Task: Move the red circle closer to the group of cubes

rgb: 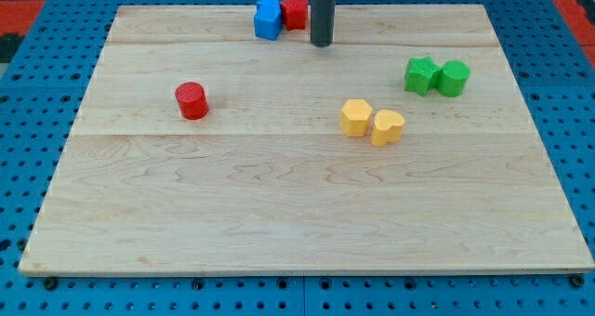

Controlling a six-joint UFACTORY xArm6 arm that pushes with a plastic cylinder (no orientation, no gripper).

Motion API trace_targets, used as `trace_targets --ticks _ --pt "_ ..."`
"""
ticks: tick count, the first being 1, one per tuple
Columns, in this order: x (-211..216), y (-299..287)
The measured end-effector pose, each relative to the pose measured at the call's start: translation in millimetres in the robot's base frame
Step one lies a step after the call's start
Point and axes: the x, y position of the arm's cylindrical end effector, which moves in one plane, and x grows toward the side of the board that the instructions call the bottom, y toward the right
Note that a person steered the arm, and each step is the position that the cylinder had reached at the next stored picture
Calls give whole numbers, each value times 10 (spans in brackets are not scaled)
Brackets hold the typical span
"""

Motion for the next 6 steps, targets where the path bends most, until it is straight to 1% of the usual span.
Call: trace_targets --ticks 1,2,3,4,5,6 --pt "119 -725" --pt "114 -1790" --pt "326 -2759" --pt "1052 -2929" --pt "1375 -2676" --pt "1246 -2066"
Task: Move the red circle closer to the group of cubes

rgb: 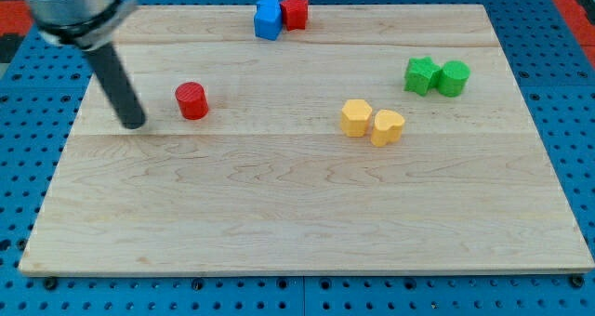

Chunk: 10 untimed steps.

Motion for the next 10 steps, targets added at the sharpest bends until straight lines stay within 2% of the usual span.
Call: trace_targets --ticks 2,3,4,5,7,8,10 --pt "-595 1339" --pt "-549 1331" --pt "-503 1061" --pt "-695 1097" --pt "-1130 1786" --pt "-950 1838" --pt "-1429 2062"
